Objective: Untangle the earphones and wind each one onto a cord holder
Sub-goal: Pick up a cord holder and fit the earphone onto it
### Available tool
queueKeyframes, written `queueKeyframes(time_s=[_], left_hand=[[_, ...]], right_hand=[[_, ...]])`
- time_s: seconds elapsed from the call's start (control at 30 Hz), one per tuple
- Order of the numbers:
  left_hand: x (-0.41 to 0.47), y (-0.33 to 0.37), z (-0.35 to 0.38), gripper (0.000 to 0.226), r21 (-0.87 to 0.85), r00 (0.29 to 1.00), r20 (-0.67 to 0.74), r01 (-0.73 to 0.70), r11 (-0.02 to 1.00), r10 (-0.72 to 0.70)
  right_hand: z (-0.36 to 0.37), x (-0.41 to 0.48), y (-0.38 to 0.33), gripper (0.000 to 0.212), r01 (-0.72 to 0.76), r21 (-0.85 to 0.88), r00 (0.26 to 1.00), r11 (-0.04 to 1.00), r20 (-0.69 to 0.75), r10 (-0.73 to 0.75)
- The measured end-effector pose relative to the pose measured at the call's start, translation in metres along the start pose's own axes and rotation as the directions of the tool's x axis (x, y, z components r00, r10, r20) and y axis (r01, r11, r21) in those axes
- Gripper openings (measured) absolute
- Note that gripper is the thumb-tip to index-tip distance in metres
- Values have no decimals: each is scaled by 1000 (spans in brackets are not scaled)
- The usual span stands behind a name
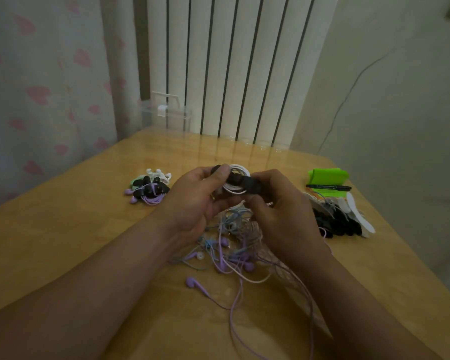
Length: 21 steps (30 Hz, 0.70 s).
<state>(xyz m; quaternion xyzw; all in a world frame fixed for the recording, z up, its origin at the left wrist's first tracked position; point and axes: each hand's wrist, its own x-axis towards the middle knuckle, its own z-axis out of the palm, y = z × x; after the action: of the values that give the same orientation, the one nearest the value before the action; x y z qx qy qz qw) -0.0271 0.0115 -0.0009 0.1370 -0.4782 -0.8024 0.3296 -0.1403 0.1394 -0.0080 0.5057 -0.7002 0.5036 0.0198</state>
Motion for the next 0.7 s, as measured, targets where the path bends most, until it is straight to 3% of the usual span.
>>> queueKeyframes(time_s=[0.13,0.2,0.27,0.4,0.5,0.63,0.7], left_hand=[[-4,11,-3,25,81,995,76,51,995,-58],[-5,17,-8,33,190,985,126,89,978,-114],[-6,19,-14,44,366,968,179,104,925,-179],[-8,19,-18,35,565,949,236,43,824,-211],[-7,15,-16,27,553,946,276,-10,833,-171],[-6,7,-11,33,368,967,232,9,930,-102],[-4,5,-9,32,271,980,184,23,962,-76]], right_hand=[[-8,3,4,23,15,12,1000,1000,6,-15],[-13,4,4,21,26,-7,999,1000,22,-26],[-14,5,3,23,20,-27,999,999,44,-18],[-17,6,0,21,-7,-51,995,999,101,12],[-19,8,-1,13,-29,-62,995,998,95,35],[-17,9,-3,4,-170,211,982,963,-43,183],[-15,8,0,6,-159,160,980,974,-94,176]])
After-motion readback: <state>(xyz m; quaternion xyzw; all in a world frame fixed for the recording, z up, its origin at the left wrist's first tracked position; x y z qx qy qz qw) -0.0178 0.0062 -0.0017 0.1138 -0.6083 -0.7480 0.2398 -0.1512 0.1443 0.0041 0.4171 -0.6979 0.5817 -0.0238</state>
